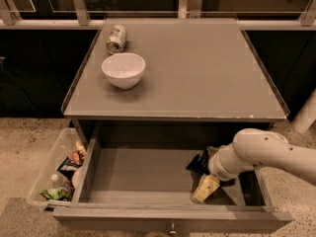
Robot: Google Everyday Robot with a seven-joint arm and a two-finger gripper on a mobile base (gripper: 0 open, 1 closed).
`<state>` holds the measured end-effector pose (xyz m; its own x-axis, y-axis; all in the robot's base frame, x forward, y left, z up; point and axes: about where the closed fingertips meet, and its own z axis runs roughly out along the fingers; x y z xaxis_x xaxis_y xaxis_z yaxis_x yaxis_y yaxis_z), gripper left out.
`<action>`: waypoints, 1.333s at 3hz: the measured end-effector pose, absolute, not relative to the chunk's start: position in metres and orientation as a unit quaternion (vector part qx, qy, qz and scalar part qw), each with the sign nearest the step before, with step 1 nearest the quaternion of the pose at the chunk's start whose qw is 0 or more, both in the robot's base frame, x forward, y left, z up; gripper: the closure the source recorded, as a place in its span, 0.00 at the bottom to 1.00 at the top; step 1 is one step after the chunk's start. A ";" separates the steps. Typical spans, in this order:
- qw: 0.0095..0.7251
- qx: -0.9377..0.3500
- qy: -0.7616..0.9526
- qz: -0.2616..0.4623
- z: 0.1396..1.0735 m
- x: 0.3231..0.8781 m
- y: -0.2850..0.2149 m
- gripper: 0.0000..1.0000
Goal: Pick rxbar blueberry from top drawer and place on counter
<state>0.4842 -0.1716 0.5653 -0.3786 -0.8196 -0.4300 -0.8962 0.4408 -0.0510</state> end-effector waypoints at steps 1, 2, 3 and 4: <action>0.200 -0.520 0.825 0.096 0.565 0.484 -0.172 0.41; 0.200 -0.520 0.825 0.096 0.565 0.484 -0.172 0.64; 0.200 -0.520 0.825 0.096 0.565 0.484 -0.172 0.88; 0.200 -0.520 0.825 0.096 0.566 0.484 -0.172 1.00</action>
Offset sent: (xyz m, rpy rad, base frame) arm 0.0000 0.0000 0.0000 0.0000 0.0000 0.0000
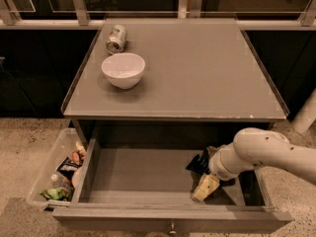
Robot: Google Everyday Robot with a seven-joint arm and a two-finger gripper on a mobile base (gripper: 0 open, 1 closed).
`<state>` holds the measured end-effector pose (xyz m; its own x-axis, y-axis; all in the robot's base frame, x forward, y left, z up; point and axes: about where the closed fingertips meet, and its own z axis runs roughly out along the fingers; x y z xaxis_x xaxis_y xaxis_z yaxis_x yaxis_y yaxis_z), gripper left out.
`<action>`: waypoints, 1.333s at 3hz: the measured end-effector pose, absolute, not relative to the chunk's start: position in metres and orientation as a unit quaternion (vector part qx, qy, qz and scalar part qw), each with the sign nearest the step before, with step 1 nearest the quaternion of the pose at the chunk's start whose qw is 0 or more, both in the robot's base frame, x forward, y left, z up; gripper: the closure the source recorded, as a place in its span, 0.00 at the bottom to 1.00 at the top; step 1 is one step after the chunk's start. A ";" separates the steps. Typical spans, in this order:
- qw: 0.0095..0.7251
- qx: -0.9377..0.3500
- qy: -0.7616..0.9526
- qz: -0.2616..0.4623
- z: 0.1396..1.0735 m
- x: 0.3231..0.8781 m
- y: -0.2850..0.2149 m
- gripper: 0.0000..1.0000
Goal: Pick rxbar blueberry from top drawer and place on counter
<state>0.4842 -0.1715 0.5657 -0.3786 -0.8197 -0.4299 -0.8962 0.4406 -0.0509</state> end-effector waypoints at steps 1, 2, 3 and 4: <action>0.200 -0.520 0.825 0.096 0.574 0.484 -0.172 1.00; 0.200 -0.520 0.825 0.096 0.583 0.484 -0.172 1.00; 0.200 -0.520 0.825 0.095 0.592 0.484 -0.171 1.00; 0.200 -0.520 0.825 0.095 0.594 0.484 -0.171 1.00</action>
Offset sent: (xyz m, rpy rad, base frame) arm 0.0195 0.0243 0.1384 -0.1273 -0.1758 0.0688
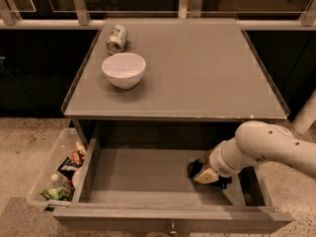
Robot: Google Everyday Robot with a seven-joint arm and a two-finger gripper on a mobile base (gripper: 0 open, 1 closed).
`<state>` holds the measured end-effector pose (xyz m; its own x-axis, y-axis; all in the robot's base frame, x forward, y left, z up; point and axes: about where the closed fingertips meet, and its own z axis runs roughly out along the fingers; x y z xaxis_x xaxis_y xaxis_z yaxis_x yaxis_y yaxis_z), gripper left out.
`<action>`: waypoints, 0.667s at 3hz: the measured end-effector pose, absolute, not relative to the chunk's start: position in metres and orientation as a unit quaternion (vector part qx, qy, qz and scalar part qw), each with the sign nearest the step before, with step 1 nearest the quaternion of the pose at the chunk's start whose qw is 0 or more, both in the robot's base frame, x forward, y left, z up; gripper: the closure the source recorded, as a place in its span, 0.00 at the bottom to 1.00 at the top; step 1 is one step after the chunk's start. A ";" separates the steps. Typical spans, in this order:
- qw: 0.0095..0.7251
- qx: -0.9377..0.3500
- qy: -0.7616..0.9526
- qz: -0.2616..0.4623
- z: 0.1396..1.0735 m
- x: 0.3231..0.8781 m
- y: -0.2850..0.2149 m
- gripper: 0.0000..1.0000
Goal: Pick rxbar blueberry from top drawer and place on counter
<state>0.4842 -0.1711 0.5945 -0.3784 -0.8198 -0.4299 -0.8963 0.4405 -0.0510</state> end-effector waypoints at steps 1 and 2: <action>0.217 -0.529 0.818 0.063 0.627 0.485 -0.165 1.00; 0.250 -0.549 0.797 0.004 0.716 0.492 -0.141 1.00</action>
Offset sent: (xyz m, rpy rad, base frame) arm 0.0160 0.0606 0.3094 -0.2429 -0.4592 0.0649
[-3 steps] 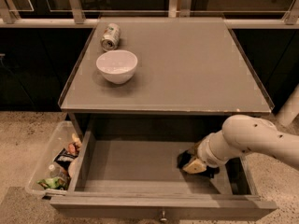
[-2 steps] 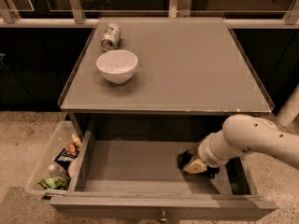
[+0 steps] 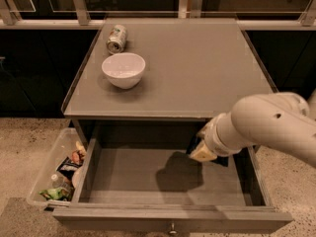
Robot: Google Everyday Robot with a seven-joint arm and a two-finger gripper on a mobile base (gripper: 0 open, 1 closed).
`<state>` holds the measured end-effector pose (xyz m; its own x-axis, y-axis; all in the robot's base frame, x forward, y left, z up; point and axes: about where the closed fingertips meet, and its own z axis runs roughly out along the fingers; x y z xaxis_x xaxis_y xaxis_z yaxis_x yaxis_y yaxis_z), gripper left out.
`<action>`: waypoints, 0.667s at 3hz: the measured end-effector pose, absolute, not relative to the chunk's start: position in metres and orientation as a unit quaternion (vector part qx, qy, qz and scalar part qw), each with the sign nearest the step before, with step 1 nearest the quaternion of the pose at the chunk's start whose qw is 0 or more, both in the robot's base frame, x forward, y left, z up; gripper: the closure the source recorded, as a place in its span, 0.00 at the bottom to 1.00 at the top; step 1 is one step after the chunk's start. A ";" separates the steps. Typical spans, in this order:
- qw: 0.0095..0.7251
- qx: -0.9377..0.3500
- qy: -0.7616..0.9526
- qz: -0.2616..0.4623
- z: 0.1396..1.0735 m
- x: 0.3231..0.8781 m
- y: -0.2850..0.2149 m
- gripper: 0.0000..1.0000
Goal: Pick rxbar blueberry from top drawer and place on counter
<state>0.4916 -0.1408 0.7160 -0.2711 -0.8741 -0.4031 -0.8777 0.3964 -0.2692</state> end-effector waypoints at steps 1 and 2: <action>0.263 -0.574 0.775 -0.042 0.819 0.494 -0.123 1.00; 0.264 -0.573 0.774 -0.043 0.818 0.494 -0.122 1.00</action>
Offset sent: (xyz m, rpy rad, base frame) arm 0.0060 0.0162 0.0812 -0.0535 -0.0846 0.0309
